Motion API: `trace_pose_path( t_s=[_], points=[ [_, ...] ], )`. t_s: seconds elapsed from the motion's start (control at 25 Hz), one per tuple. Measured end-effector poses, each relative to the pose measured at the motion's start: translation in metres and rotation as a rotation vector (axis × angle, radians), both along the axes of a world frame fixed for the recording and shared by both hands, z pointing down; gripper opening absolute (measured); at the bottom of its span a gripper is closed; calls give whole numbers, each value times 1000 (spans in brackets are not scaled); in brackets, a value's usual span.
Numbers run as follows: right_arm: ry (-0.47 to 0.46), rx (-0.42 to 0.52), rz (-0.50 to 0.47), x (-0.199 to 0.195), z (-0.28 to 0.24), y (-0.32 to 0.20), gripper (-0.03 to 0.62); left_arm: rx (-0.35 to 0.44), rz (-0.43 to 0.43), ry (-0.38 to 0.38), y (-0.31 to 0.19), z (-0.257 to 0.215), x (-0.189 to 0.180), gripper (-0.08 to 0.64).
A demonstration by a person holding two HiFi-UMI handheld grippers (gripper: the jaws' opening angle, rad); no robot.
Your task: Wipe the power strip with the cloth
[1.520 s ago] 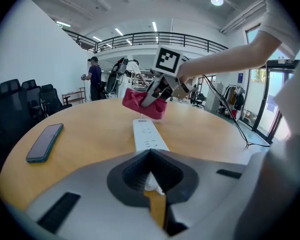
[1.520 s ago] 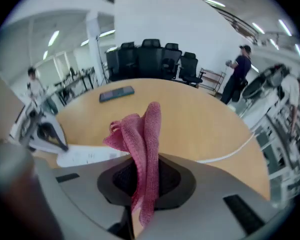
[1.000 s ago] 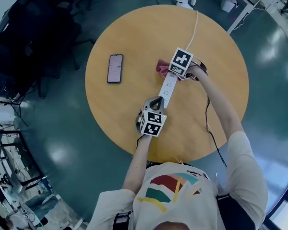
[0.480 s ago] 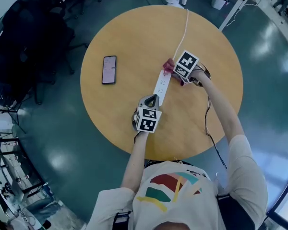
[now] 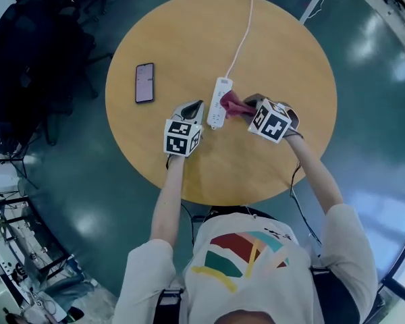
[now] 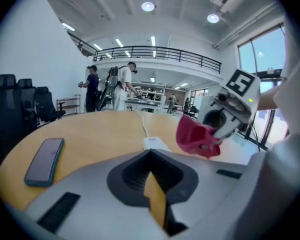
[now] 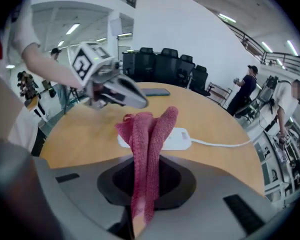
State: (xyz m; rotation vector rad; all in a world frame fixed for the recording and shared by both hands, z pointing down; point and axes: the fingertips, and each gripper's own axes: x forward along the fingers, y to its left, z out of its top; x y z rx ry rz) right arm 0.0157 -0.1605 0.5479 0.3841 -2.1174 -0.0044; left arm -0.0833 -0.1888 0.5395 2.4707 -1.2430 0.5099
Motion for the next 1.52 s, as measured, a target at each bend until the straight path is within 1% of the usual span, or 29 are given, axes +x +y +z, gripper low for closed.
trace_pose_path(
  t_s=[0.08,0.16,0.24,0.36,0.48,0.6,0.72,0.8,1.0,1.08,1.16,1.32,1.52],
  points=[
    [-14,14,-61,-18,5,41,40,27,99,22,-4,-7,5,29],
    [-6,29,-108,-37,13,75,40,25,194,61,-5,-14,16,29],
    [33,92,-151,-53,18,93,40,28,269,58,-7,-20,30,29],
    [110,196,-194,-75,35,101,40,11,384,-21,-5,-10,53,29],
    [154,286,-209,-92,43,96,40,-20,453,-104,0,8,59,29],
    [201,377,-203,-96,43,82,40,-70,482,-131,3,17,57,29],
    [231,411,-184,-97,45,70,40,-117,514,-165,9,32,53,29],
    [233,407,-163,-100,48,66,40,-131,524,-169,11,39,52,29],
    [226,386,-119,-101,52,62,40,-143,500,-130,10,41,54,29],
    [214,385,-120,-100,53,63,40,-163,489,-107,9,40,54,29],
    [213,398,-135,-96,55,65,40,-172,482,-103,9,41,54,29],
    [217,392,-120,-80,53,69,40,-150,492,-145,10,42,54,29],
    [252,375,-72,-47,56,66,40,-158,481,-124,9,42,52,29]
  ],
)
